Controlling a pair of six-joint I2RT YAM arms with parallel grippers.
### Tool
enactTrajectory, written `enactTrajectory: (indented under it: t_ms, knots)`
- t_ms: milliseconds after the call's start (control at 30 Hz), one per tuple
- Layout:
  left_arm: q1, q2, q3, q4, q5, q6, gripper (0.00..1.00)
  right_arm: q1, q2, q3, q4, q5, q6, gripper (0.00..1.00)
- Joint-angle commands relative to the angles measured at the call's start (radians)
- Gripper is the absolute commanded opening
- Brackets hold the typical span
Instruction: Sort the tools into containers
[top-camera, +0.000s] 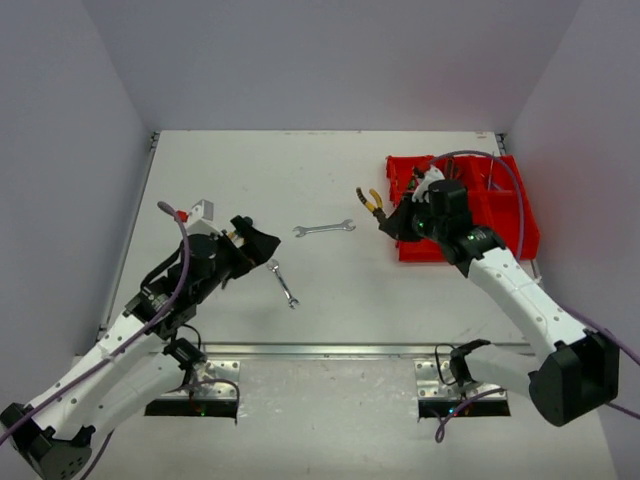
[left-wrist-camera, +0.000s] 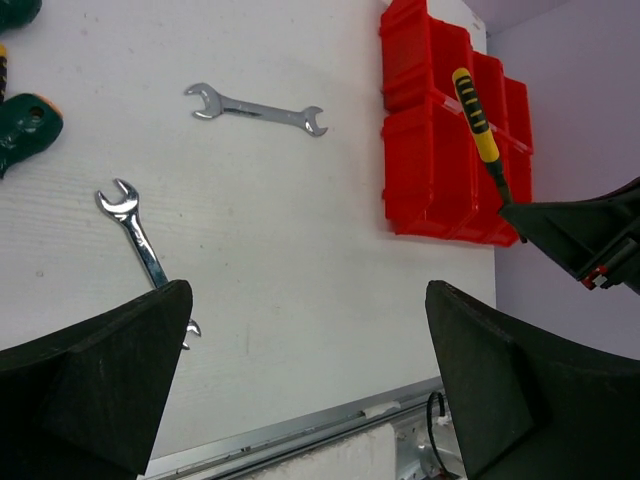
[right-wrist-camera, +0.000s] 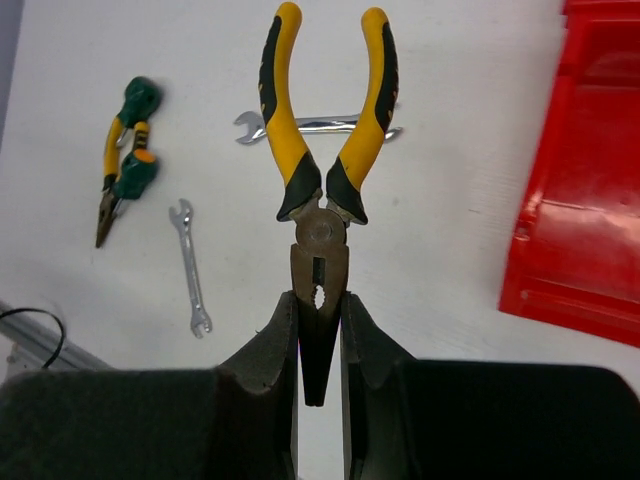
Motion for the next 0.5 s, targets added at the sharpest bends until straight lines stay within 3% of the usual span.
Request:
enactTrajectory:
  t_ms: [0, 267, 467]
  knots:
    - [0.008, -0.03, 0.114, -0.091, -0.021, 0.136, 1.0, -0.095, -0.104, 0.002, -0.04, 0.13, -0.034, 0.0]
    - [0.008, 0.026, 0.324, -0.306, -0.105, 0.358, 1.0, -0.2, -0.076, 0.012, -0.034, 0.234, -0.128, 0.0]
    - [0.008, -0.001, 0.316, -0.34, -0.219, 0.426, 1.0, -0.201, -0.022, -0.034, 0.077, 0.247, -0.21, 0.0]
